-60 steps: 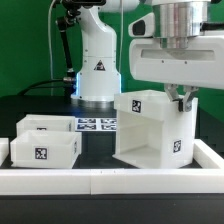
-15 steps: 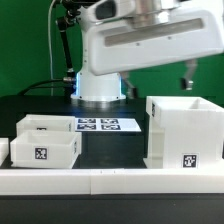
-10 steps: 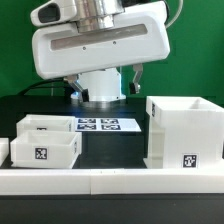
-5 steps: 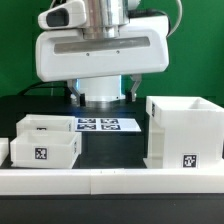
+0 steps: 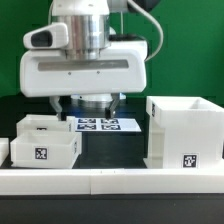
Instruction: Assemble drawer
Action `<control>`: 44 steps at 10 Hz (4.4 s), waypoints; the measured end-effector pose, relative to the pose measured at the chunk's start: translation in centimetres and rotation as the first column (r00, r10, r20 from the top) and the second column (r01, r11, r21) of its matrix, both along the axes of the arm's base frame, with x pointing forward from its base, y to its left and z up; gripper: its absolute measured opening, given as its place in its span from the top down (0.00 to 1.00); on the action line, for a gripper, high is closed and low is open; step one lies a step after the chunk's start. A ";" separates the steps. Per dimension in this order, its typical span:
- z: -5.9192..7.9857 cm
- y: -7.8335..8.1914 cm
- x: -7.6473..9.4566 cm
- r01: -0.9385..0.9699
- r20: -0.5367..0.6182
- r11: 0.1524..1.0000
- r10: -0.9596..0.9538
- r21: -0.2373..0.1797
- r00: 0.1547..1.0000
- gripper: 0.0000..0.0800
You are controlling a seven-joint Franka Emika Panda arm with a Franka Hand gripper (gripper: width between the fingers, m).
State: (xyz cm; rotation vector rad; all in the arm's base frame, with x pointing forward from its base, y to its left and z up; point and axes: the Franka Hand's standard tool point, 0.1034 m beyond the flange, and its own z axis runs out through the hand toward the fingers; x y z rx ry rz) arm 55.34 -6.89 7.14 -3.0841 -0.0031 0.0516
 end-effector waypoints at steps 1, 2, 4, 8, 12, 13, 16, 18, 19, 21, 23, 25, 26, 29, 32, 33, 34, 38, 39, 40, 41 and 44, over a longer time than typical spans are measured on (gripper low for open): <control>0.1 0.1 0.1 -0.002 0.002 1.000 0.002 0.000 1.000 0.19; 0.1 0.2 0.1 -0.003 0.001 1.000 0.003 0.000 1.000 0.19; 0.0 0.2 0.1 -0.002 0.001 1.000 0.002 0.000 1.000 0.19; -2.7 -1.0 -2.1 0.042 0.023 0.999 -0.042 -0.016 0.999 0.19; -5.7 -1.5 -3.2 0.058 0.034 0.998 -0.057 -0.031 0.998 0.19; -6.2 -1.5 -3.3 0.056 0.040 0.998 -0.055 -0.036 0.998 0.19; -6.6 -1.4 -3.3 0.054 0.039 0.998 -0.053 -0.038 0.998 0.19; -6.6 -1.3 -3.3 0.054 0.039 0.998 -0.052 -0.038 0.998 0.38; -6.6 -1.3 -3.3 0.054 0.039 0.998 -0.052 -0.038 0.998 0.60; -6.6 -1.3 -3.3 0.054 0.039 0.998 -0.052 -0.038 0.998 0.84; -6.6 -1.3 -3.3 0.054 0.039 0.998 -0.052 -0.038 0.998 0.95; -6.6 -1.3 -3.3 0.054 0.039 0.998 -0.052 -0.038 0.998 0.95; -6.6 -1.3 -3.3 0.053 0.039 0.998 -0.052 -0.038 0.998 0.95; -6.1 -0.5 -2.9 -0.022 0.046 0.999 0.024 -0.046 0.999 0.95; -4.9 0.6 -2.3 -0.144 0.062 0.989 0.147 -0.045 0.987 0.95; -5.1 0.5 -2.4 -0.140 0.060 0.989 0.143 -0.045 0.988 0.95; -5.2 0.5 -2.5 -0.167 0.057 0.985 0.169 -0.046 0.984 0.95; -5.4 0.0 -2.7 -0.556 0.069 0.826 0.562 -0.085 0.824 0.95; -5.5 0.1 -2.6 -0.641 0.063 0.761 0.648 -0.100 0.759 0.95; -5.5 -0.1 -2.6 -0.679 0.060 0.727 0.686 -0.101 0.725 0.95; -5.5 -0.2 -2.6 -0.708 0.057 0.699 0.715 -0.103 0.697 0.95; -5.4 -0.4 -2.4 -0.885 0.029 0.447 0.894 -0.129 0.447 0.95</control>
Offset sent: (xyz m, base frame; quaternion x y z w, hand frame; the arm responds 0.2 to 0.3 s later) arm 0.0000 0.0000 0.0000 0.0000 0.0000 0.0000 1.0000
